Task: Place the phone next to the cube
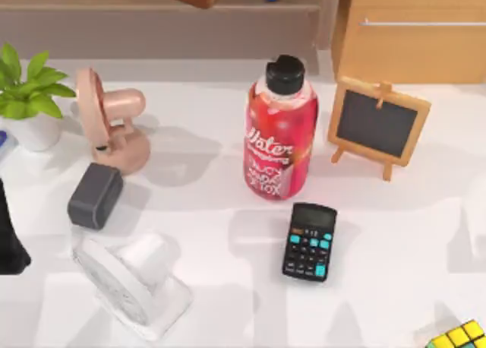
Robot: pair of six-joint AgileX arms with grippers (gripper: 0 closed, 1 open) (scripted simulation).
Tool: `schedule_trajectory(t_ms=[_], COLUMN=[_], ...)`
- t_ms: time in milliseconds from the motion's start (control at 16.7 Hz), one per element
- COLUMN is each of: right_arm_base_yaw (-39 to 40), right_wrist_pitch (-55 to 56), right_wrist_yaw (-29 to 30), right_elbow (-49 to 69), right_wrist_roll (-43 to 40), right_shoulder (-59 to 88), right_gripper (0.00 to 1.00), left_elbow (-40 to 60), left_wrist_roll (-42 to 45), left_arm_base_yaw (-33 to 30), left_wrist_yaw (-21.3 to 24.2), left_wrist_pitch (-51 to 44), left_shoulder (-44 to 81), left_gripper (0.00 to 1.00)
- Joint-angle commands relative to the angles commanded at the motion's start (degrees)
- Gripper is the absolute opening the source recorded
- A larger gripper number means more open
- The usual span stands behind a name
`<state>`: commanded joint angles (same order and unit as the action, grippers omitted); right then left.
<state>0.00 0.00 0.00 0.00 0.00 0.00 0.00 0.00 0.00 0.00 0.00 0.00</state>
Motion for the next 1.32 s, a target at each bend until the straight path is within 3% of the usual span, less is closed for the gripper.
schedule_trajectory(t_ms=[240, 480, 1320], right_arm_base_yaw=[0.0, 0.0, 0.0], right_wrist_pitch=[0.0, 0.0, 0.0], right_wrist_yaw=[0.0, 0.0, 0.0], right_elbow=[0.0, 0.0, 0.0], right_wrist_roll=[0.0, 0.0, 0.0], right_shoulder=[0.0, 0.0, 0.0], right_gripper=[1.0, 1.0, 1.0], left_elbow=[1.57, 9.4, 47.52], left_wrist_roll=[1.41, 8.61, 45.8], left_arm_base_yaw=[1.49, 8.9, 46.26], left_wrist_yaw=[-0.03, 0.07, 0.69], left_wrist_pitch=[-1.22, -7.68, -42.85], left_shoulder=[1.9, 12.94, 86.77], left_gripper=[1.0, 1.0, 1.0])
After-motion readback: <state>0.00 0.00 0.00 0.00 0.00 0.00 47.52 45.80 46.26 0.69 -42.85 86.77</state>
